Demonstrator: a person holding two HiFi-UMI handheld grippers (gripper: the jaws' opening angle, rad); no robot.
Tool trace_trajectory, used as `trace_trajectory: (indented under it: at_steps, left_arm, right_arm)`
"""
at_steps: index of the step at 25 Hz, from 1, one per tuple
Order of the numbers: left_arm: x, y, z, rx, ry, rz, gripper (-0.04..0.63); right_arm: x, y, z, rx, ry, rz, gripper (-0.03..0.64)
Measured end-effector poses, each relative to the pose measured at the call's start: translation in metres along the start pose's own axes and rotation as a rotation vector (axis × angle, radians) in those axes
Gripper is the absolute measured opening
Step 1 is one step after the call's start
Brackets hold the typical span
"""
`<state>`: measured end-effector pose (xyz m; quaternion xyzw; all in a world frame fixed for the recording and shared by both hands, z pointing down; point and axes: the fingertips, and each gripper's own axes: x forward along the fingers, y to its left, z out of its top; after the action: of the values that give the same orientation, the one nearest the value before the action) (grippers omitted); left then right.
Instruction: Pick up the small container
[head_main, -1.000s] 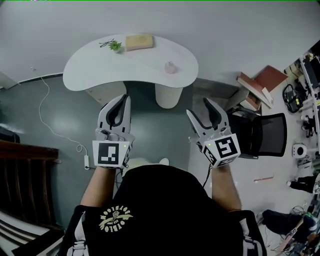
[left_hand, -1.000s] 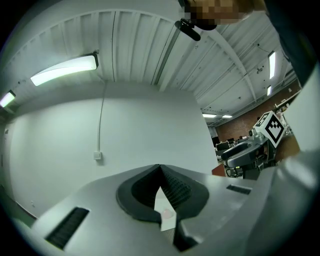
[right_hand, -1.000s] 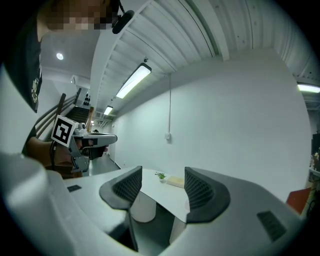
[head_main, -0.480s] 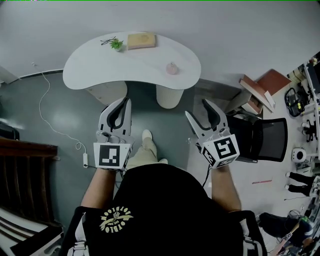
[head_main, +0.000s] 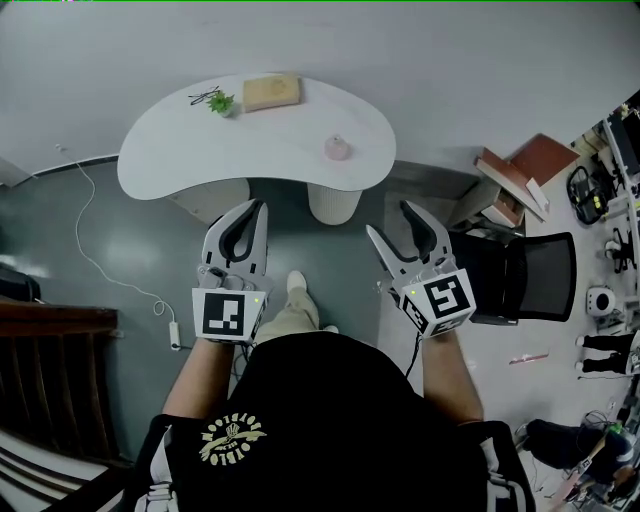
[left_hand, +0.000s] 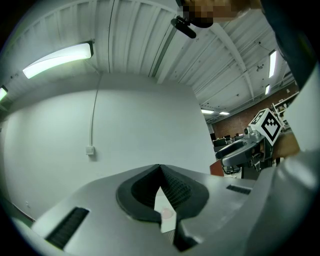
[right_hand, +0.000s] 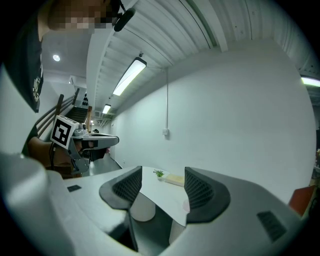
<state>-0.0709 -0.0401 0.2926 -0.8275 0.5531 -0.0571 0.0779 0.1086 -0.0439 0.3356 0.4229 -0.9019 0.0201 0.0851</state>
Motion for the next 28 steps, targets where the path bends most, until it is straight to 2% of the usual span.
trace_trajectory:
  at_steps: [4, 8, 19, 28]
  left_arm:
    - [0.024, 0.013, 0.001, -0.001, -0.006, -0.005, 0.009]
    - [0.051, 0.026, 0.005, 0.01, -0.05, -0.012, 0.009]
    - [0.121, 0.064, -0.014, 0.011, -0.019, -0.049, 0.009]
    - [0.168, 0.102, -0.019, 0.0, -0.038, -0.075, 0.008]
  right_arm:
    - [0.022, -0.012, 0.001, 0.019, 0.005, -0.012, 0.256]
    - [0.046, -0.027, 0.006, 0.019, 0.003, -0.018, 0.256]
    - [0.119, -0.057, 0.008, 0.042, 0.024, -0.023, 0.256]
    - [0.166, -0.08, 0.019, 0.032, 0.038, -0.057, 0.256]
